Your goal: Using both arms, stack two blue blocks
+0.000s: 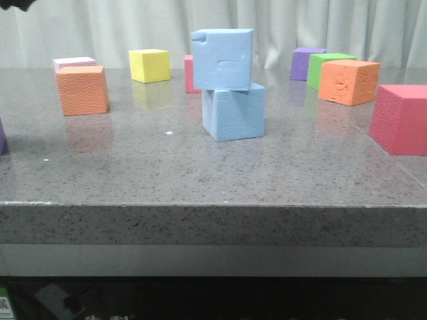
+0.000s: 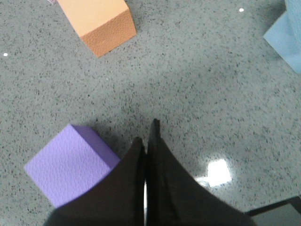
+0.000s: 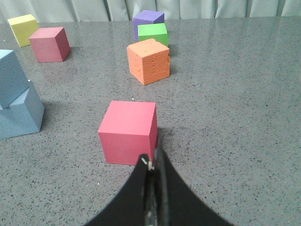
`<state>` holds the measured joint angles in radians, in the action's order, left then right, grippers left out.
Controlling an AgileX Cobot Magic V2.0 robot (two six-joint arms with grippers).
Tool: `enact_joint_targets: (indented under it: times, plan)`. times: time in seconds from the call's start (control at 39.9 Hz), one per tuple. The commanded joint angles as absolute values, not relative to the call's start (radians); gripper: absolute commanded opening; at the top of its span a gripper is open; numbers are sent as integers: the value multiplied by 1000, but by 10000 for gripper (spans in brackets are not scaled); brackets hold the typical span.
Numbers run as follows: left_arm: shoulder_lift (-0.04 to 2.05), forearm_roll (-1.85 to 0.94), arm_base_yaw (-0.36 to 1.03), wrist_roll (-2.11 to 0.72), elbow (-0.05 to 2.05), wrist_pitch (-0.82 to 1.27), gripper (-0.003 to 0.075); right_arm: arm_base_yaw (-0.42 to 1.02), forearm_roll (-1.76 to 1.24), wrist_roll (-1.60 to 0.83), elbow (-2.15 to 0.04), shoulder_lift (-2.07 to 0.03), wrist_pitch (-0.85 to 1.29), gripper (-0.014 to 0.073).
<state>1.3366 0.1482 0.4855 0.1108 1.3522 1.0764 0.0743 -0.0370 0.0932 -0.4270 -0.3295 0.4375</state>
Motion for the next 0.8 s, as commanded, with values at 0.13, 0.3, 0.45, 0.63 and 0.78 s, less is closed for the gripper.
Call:
enact_joint_targets:
  times: [0.13, 0.3, 0.45, 0.63, 0.78]
  plan:
    - [1047, 150, 485, 127, 1084, 803, -18, 69, -37, 85, -453, -336, 355, -104]
    - [861, 148, 485, 129, 913, 681, -18, 69, -37, 85, -453, -336, 355, -104]
    - [725, 135, 485, 129, 821, 594, -18, 69, -37, 85, -453, -336, 355, -104]
    - [572, 117, 485, 129, 709, 421, -18, 69, -37, 85, -453, -336, 355, -104]
    - [458, 117, 485, 129, 626, 364, -18, 69, -37, 85, -453, -336, 355, -104]
